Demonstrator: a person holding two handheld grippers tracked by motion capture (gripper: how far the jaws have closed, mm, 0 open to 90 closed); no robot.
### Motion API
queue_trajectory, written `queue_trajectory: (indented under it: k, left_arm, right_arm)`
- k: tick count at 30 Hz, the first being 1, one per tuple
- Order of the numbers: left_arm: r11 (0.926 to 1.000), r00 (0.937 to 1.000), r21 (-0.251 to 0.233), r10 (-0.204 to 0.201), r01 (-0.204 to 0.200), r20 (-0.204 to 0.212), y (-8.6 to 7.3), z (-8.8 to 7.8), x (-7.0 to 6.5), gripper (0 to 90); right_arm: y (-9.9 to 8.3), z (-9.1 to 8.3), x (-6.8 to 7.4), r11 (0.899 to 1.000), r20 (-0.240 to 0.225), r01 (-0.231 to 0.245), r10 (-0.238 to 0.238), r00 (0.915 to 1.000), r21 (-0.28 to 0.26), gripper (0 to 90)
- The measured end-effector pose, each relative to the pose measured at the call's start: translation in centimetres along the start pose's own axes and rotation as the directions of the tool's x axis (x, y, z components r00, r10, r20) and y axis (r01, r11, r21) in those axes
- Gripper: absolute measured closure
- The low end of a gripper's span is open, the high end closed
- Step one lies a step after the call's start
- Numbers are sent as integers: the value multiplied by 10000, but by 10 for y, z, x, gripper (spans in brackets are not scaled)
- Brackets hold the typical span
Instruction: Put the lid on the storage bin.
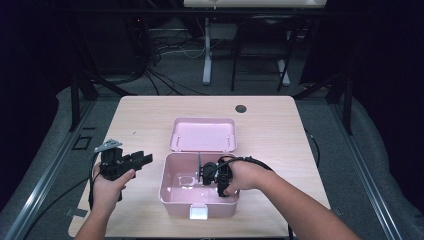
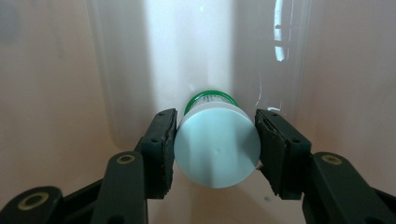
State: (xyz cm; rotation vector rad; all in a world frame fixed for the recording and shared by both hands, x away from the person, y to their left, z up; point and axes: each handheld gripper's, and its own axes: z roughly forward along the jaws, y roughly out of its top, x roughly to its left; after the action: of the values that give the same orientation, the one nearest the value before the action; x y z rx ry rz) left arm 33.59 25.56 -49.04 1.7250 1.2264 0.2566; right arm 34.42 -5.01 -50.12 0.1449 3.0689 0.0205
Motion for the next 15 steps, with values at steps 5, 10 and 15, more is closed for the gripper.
queue_trajectory:
  k: [5, 10, 15]
  left_arm:
    - [10000, 10000, 9, 14, -14, 3, 0, 1, 0, 512]
    - [10000, 10000, 2, -15, 15, -9, 0, 0, 1, 512]
    - [10000, 10000, 33, 6, -6, -24, -1, 1, 1, 512]
  right_arm:
    - [0, 2, 1, 9998, 31, 200, -200, 9998, 19, 500]
    - [0, 5, 1, 9993, 99, 371, -372, 9993, 89, 500]
    - [0, 6, 1, 9992, 127, 364, -367, 9992, 161, 499]
